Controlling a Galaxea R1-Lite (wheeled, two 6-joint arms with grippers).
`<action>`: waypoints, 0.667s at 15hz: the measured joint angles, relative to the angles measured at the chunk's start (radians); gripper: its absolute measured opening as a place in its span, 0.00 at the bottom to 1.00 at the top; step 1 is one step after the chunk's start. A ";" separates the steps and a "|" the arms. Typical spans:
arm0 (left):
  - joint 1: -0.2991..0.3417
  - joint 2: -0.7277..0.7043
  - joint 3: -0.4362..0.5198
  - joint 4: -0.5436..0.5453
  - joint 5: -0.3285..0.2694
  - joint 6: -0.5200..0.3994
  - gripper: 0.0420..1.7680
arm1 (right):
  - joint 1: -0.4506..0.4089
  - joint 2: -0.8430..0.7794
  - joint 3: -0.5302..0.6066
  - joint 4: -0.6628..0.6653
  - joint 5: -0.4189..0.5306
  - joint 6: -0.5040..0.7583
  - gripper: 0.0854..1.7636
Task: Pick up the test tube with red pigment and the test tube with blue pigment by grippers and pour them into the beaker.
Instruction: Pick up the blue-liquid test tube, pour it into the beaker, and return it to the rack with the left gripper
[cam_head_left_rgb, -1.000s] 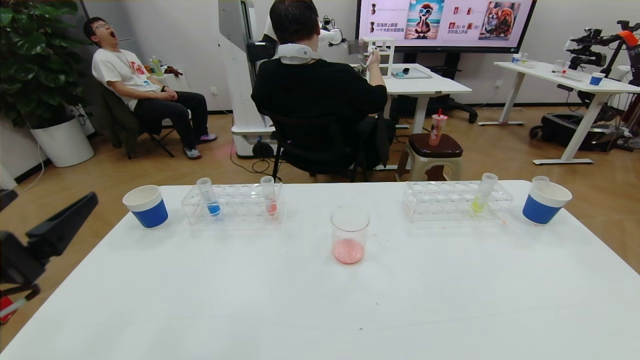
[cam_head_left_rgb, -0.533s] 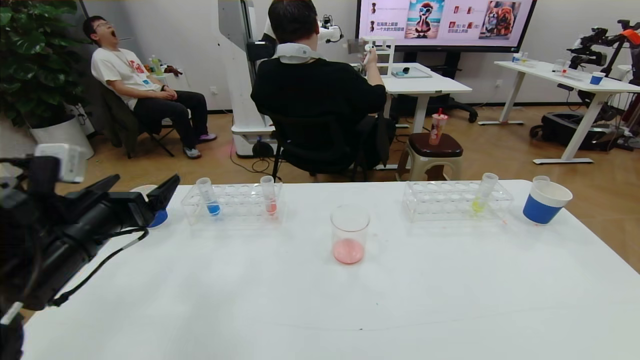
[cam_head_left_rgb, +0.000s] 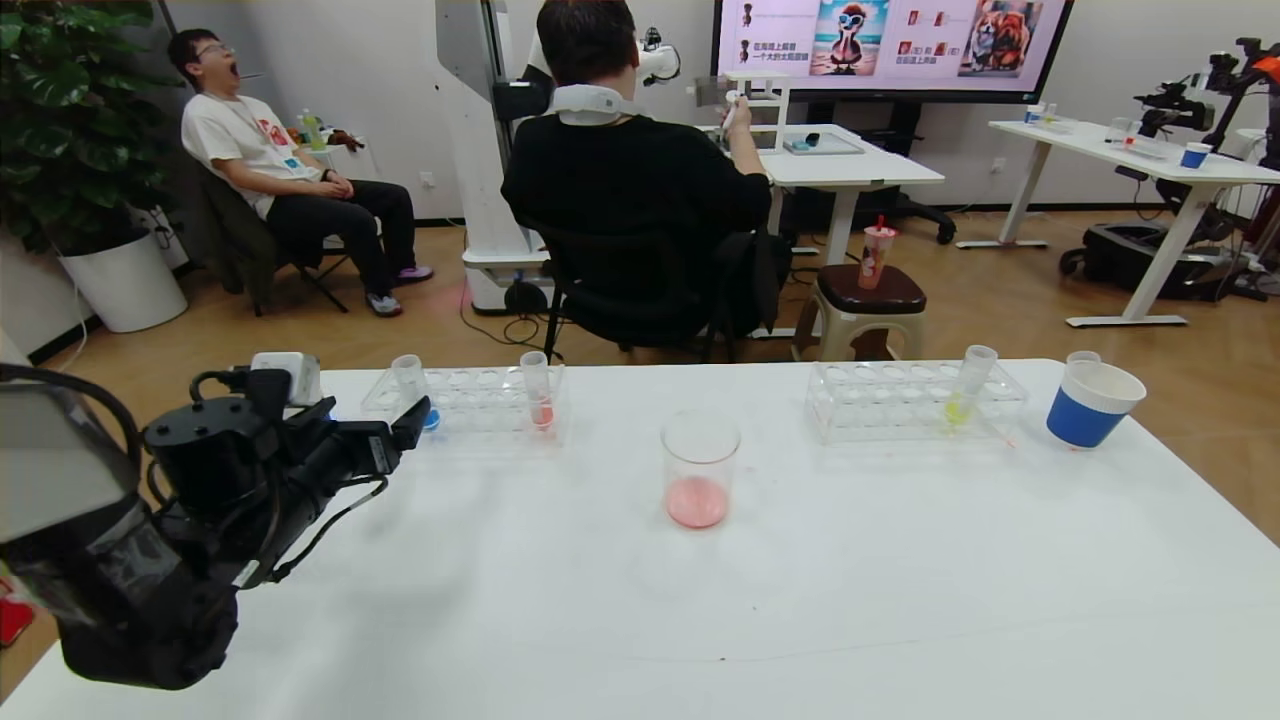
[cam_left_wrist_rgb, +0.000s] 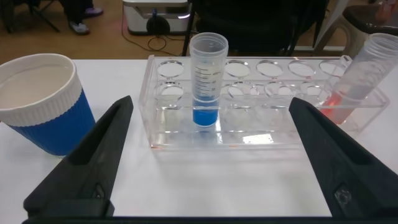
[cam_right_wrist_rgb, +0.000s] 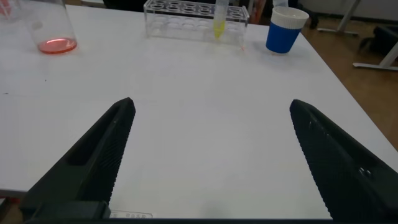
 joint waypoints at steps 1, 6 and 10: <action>0.000 0.019 -0.023 0.000 0.001 -0.002 0.99 | 0.000 0.000 0.000 0.000 0.000 0.000 0.98; 0.000 0.117 -0.189 0.000 0.046 -0.006 0.99 | 0.000 0.000 0.000 0.000 0.000 0.000 0.98; -0.009 0.216 -0.327 0.000 0.067 -0.008 0.99 | 0.000 0.000 0.000 0.000 0.000 0.000 0.98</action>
